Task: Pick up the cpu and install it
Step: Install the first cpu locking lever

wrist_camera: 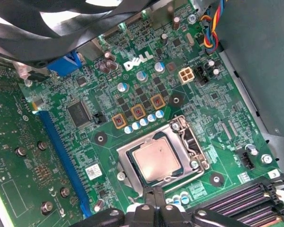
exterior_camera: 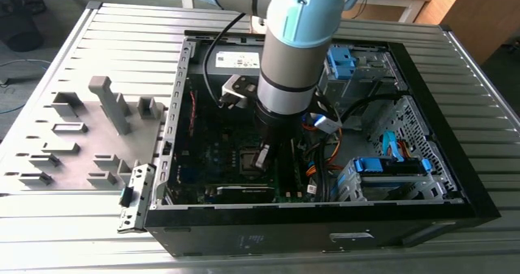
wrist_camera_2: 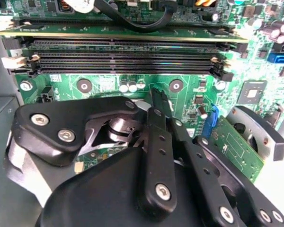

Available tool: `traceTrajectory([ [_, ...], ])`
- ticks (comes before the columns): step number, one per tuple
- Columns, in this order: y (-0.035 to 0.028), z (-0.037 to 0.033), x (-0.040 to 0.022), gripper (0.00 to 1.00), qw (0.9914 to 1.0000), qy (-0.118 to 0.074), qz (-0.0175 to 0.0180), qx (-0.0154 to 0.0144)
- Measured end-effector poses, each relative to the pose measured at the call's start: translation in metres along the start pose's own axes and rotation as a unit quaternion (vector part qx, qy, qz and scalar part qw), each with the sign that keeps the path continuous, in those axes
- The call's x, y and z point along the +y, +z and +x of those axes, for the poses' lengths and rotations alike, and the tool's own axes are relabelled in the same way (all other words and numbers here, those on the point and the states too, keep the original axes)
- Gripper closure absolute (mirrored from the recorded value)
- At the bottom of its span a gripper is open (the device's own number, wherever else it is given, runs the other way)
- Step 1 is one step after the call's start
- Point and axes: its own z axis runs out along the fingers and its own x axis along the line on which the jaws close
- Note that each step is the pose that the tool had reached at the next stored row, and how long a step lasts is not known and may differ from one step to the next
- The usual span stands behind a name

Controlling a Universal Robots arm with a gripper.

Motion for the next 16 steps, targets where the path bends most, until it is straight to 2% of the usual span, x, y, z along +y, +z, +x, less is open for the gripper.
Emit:
traceTrajectory([
  [3, 0.0002, 0.0000, -0.0009, 0.89, 0.99999, 0.000, -0.0039, -0.0001],
  [10, 0.0003, 0.0004, -0.0011, 0.89, 0.99999, 0.000, -0.0046, -0.0003],
  [13, 0.0004, 0.0012, -0.0016, 0.89, 0.99998, -0.001, -0.0061, -0.0033],
  [16, 0.0006, 0.0028, -0.0024, 0.89, 0.99993, -0.001, -0.0088, -0.0084],
])
